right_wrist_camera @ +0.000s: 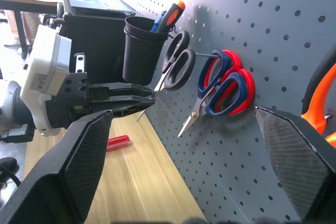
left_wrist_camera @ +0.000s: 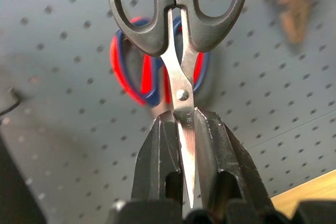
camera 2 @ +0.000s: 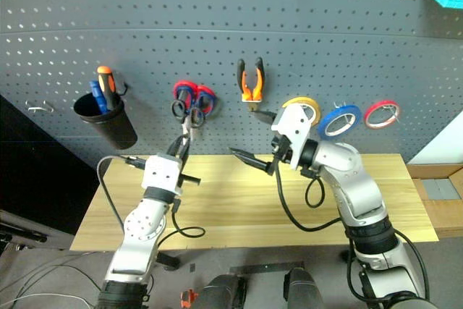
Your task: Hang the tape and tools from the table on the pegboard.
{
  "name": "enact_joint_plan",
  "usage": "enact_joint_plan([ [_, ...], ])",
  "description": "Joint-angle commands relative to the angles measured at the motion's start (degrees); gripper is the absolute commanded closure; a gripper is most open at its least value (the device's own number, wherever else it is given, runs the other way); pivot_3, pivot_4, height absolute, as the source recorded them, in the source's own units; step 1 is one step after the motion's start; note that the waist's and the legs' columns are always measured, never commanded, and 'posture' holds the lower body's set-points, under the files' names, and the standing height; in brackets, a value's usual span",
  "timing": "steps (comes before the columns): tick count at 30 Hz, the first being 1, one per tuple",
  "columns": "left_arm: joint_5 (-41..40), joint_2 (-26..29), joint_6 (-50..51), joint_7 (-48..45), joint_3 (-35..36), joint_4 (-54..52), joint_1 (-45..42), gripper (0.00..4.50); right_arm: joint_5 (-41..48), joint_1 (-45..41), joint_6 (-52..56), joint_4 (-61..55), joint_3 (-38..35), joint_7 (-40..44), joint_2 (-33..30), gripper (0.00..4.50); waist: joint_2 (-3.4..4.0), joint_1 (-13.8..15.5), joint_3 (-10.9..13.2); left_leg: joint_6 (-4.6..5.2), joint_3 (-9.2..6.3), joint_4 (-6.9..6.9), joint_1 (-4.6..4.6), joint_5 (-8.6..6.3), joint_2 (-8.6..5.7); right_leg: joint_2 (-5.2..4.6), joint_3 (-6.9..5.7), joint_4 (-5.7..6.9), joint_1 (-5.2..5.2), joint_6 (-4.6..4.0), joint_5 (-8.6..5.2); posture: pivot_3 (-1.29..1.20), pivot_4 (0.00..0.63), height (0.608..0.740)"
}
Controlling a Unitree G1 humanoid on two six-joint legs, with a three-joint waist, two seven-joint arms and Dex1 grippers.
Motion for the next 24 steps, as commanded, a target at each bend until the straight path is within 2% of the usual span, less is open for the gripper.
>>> enact_joint_plan([
  [1, 0.31, 0.19, -1.17, 0.64, 0.39, -1.85, -0.32, 4.44, 0.03, -0.14, -1.24, -1.7, 0.06, 0.13, -0.19, 0.0, -0.01, -0.11, -0.02, 0.0, 0.0, 0.0, 0.0, 0.0, 0.0, 0.0, 0.0, 0.0, 0.0, 0.0, 0.0, -0.04, 0.142, 0.74],
  [24, 1.75, -0.64, 0.96, 4.84, 1.68, -1.88, -0.65, 4.44, -0.22, -0.04, -1.61, -1.43, 0.44, -0.3, -0.34, 0.0, -0.01, -0.15, -0.06, 0.0, 0.0, 0.0, 0.0, 0.0, 0.0, 0.0, 0.0, 0.01, 0.0, 0.0, 0.0, -0.04, 0.149, 0.74],
])
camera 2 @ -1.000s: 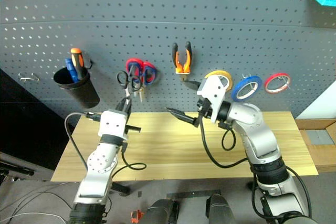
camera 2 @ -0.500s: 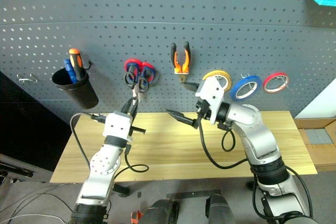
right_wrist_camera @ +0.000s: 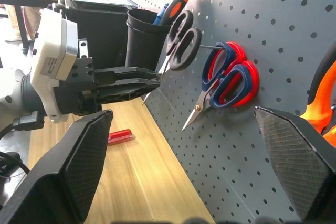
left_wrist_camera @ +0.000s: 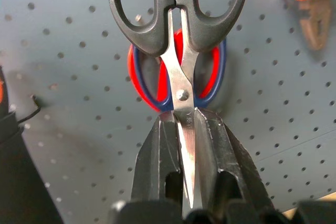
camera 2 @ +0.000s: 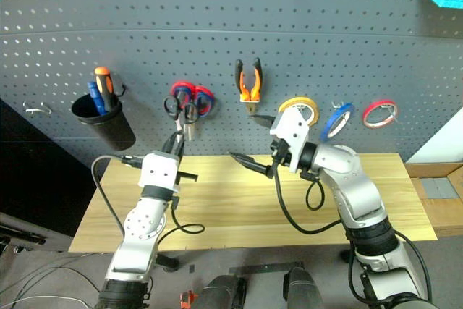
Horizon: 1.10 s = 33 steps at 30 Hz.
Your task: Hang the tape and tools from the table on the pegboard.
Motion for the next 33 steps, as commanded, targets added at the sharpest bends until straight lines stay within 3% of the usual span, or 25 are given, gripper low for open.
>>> enact_joint_plan([
  [1, 0.38, -0.16, -0.01, 0.75, 0.42, -1.87, 0.03, 4.44, -0.13, -0.65, -1.47, -1.45, -0.37, -0.14, 0.04, 0.0, 0.0, 0.0, 0.0, 0.0, 0.0, 0.0, 0.0, 0.0, 0.0, 0.0, 0.0, 0.0, 0.0, 0.0, 0.0, -0.04, 0.149, 0.74],
  [12, 1.33, 0.09, 3.72, 1.14, 0.55, 2.49, -3.22, 4.44, -0.28, -0.96, -1.42, -1.38, -0.22, -0.23, 0.2, 0.0, 0.0, -0.01, 0.0, 0.0, 0.0, 0.0, 0.0, 0.0, 0.0, 0.0, -0.01, 0.0, 0.0, 0.0, 0.0, -0.04, 0.149, 0.74],
  [24, -0.45, 0.37, 4.4, 1.5, 0.86, 16.66, -13.82, 4.44, 0.19, -2.38, -1.31, -1.0, -1.33, -0.89, 1.03, 0.0, -0.02, -0.05, -0.1, -0.01, 0.0, 0.01, -0.01, 0.0, -0.01, 0.0, -0.02, 0.02, -0.03, 0.0, 0.01, -0.05, 0.144, 0.74],
  [31, -6.65, -2.14, 19.59, -0.64, 3.83, 15.0, -14.34, 4.44, -0.08, -2.5, -1.46, -0.69, -1.07, -1.15, 1.0, 0.0, 0.16, -0.8, -0.97, 0.0, 0.02, 0.01, 0.02, 0.0, 0.0, 0.0, 0.02, 0.04, -0.01, 0.01, 0.0, -0.05, 0.14, 0.74],
  [32, -7.46, -1.91, 20.68, -1.3, 4.08, 14.6, -14.35, 3.72, -0.15, -2.48, -1.58, -0.53, -1.0, -1.15, 0.99, 0.0, 0.22, -1.07, -1.09, 0.0, 0.04, 0.01, 0.08, 0.0, 0.0, 0.0, 0.03, 0.04, 0.04, 0.01, 0.0, -0.05, 0.14, 0.74],
  [33, -7.73, -1.61, 21.21, -1.78, 4.0, 14.28, -14.39, 3.49, -0.25, -2.47, -1.71, -0.39, -0.92, -1.15, 0.98, 0.0, 0.24, -1.32, -1.11, 0.0, 0.04, -0.01, 0.18, 0.0, 0.0, 0.01, 0.03, 0.04, 0.12, 0.01, 0.0, -0.05, 0.14, 0.74],
])
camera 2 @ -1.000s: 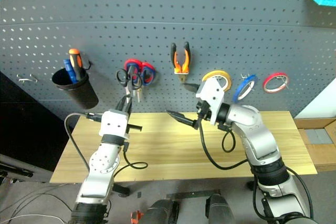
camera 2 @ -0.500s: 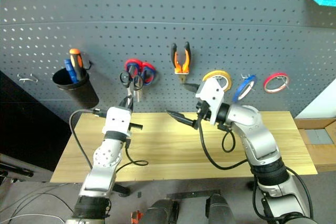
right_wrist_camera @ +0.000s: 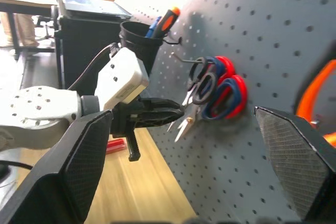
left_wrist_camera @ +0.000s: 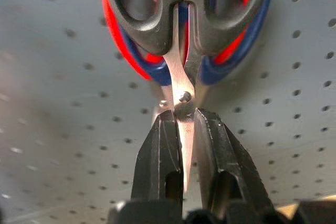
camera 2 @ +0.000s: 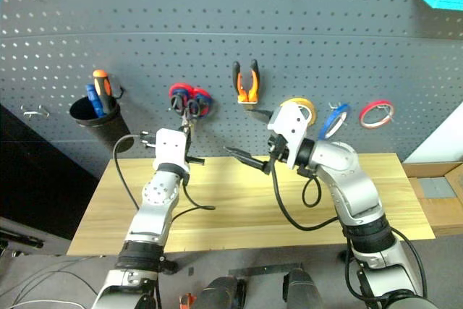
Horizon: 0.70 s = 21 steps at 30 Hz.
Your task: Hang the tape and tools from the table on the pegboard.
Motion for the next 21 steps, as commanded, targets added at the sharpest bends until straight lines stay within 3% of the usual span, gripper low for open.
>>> enact_joint_plan([
  [1, -1.45, 0.87, 3.66, -1.31, 1.15, -0.32, 1.01, 3.17, -0.28, -1.08, -1.79, -0.77, -0.72, -0.04, -0.16, 0.0, 0.02, -0.46, -0.02, 0.0, 0.0, -0.01, 0.06, 0.0, 0.0, 0.01, 0.0, 0.02, 0.05, 0.0, 0.0, -0.04, 0.138, 0.74],
  [7, -1.09, 3.18, 3.34, -0.25, 2.83, 0.85, 2.5, 1.14, -0.37, -0.77, -1.99, -0.57, -0.4, 0.33, -0.34, 0.0, 0.0, -0.35, -0.02, 0.0, -0.01, 0.02, 0.01, 0.0, -0.03, 0.0, 0.0, 0.03, 0.02, 0.0, 0.01, -0.03, 0.138, 0.74],
  [12, -4.75, 8.72, 5.42, -3.82, 7.57, 2.81, 4.83, 1.14, -0.35, -0.24, -1.79, -0.7, 0.24, 0.86, -0.66, 0.0, 0.0, -0.6, -0.02, -0.01, -0.01, -0.03, 0.0, 0.0, 0.01, 0.01, 0.03, 0.04, -0.09, 0.0, 0.0, -0.02, 0.146, 0.74],
  [15, -8.43, 10.9, 12.33, -6.23, 10.78, 3.1, 5.35, 1.14, -0.05, -0.06, -1.37, -0.93, 0.49, 1.36, -0.86, 0.0, 0.0, -0.35, -0.02, 0.0, -0.02, -0.02, -0.04, -0.01, 0.0, 0.01, 0.01, 0.02, -0.1, 0.0, 0.0, 0.0, 0.154, 0.74],
  [21, -7.99, 16.54, 20.44, -11.05, 9.16, 9.04, 5.86, 1.14, 0.56, -0.11, -0.18, -1.28, 1.98, 2.29, -0.41, 0.0, -0.02, -0.14, 0.0, 0.04, -0.06, -0.02, -0.01, -0.03, -0.02, 0.01, -0.02, 0.01, -0.1, 0.0, 0.0, 0.02, 0.179, 0.74],
])
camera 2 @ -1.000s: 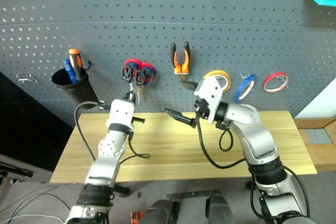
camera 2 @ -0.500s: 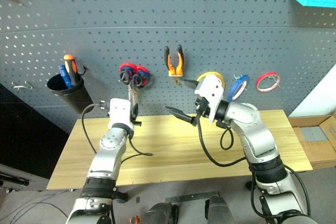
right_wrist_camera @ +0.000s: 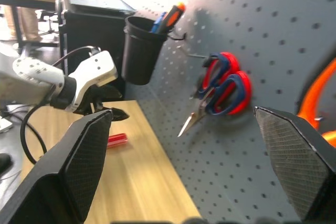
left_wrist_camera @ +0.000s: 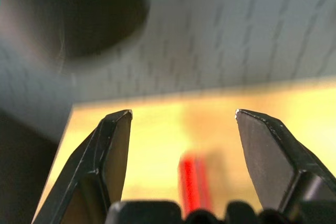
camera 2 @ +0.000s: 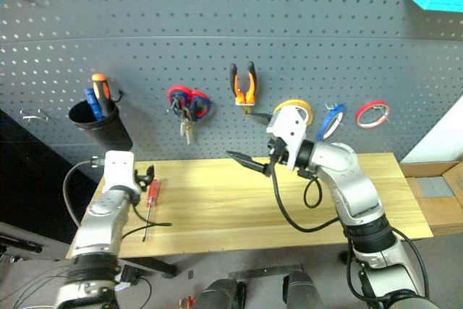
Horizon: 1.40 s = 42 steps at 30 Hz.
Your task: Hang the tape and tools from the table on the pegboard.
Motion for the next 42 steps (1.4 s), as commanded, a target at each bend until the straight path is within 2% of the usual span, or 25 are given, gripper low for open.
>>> enact_joint_plan([
  [1, -0.74, 1.53, 3.46, -2.76, -0.94, 1.34, -1.51, 1.14, 1.01, -0.32, 0.81, -2.05, 0.28, 0.59, 0.22, 0.0, -0.05, 0.21, 0.04, 0.0, -0.03, 0.0, 0.0, 0.0, 0.0, 0.0, -0.02, 0.0, -0.03, 0.0, 0.0, 0.02, 0.184, 0.74],
  [5, -1.04, 2.28, 8.35, -5.69, -2.68, 4.95, -4.69, 1.14, 1.41, -0.39, 3.17, -2.78, 1.4, 1.59, -0.34, 0.0, -0.09, 0.99, 0.17, 0.17, -0.11, 0.0, 0.01, -0.1, 0.0, -0.01, -0.05, -0.03, -0.1, 0.0, 0.0, 0.02, 0.211, 0.74],
  [11, -0.8, 2.68, 7.78, -4.54, -2.5, 15.18, -9.58, 1.14, 1.66, 0.93, 6.7, -5.06, 3.96, 3.03, -1.33, 0.0, -0.09, 1.13, 0.34, 0.17, -0.11, -0.02, -0.01, -0.11, 0.01, -0.02, -0.03, -0.04, -0.1, 0.0, 0.0, 0.0, 0.232, 0.74],
  [15, 0.22, 2.94, 6.53, -3.78, -3.44, 21.67, -12.11, 1.14, -0.73, 2.1, 10.63, -6.04, 9.19, 5.04, -4.06, 0.0, -0.14, 1.07, 0.55, 0.17, -0.12, -0.03, -0.04, -0.13, 0.01, -0.03, -0.04, -0.07, -0.11, 0.0, -0.01, -0.01, 0.242, 0.74],
  [20, 0.33, 2.67, 4.19, -4.34, -4.39, 27.4, -14.03, 1.14, -2.36, 2.21, 10.2, -5.81, 10.93, 3.6, -2.97, 0.0, -0.24, 1.06, 1.09, 0.19, -0.18, -0.03, -0.04, -0.13, 0.02, -0.07, -0.03, -0.07, -0.13, 0.0, -0.01, -0.02, 0.247, 0.74],
  [32, 0.45, 1.61, 0.64, -6.88, -6.18, 34.77, -16.53, 1.14, -4.55, 2.61, 12.83, -6.7, 12.75, 1.92, -2.92, 0.0, -0.11, 0.97, 1.56, 0.19, -0.21, -0.03, -0.02, -0.14, -0.01, -0.12, -0.05, -0.11, -0.11, 0.02, -0.03, -0.04, 0.26, 0.74],
  [35, 0.75, 1.92, 1.08, -8.8, -7.45, 32.19, -15.15, 1.94, -4.66, 2.36, 12.89, -6.48, 12.45, 1.72, -2.76, 0.0, -0.06, 0.88, 1.6, 0.19, -0.21, -0.03, -0.02, -0.14, -0.01, -0.12, -0.04, -0.11, -0.1, 0.03, -0.03, -0.04, 0.251, 0.74],
  [40, 0.33, 3.24, 2.7, -9.36, -7.5, 22.39, -10.22, 3.6, -5.01, 1.82, 12.15, -5.44, 12.47, 1.41, -2.01, 0.0, -0.06, 0.38, 1.6, 0.19, -0.22, -0.04, -0.02, -0.14, -0.01, -0.12, -0.02, -0.12, -0.1, 0.02, -0.03, -0.03, 0.227, 0.74],
  [42, 0.1, 4.02, 1.98, -10.62, -7.81, 12.02, -4.75, 3.69, -3.6, 1.24, 11.15, -5.72, 11.51, 2.32, -1.25, 0.0, -0.07, -0.29, 1.6, 0.19, -0.22, -0.06, -0.05, -0.14, 0.0, -0.12, 0.01, -0.11, -0.08, 0.02, -0.02, -0.03, 0.219, 0.74],
])
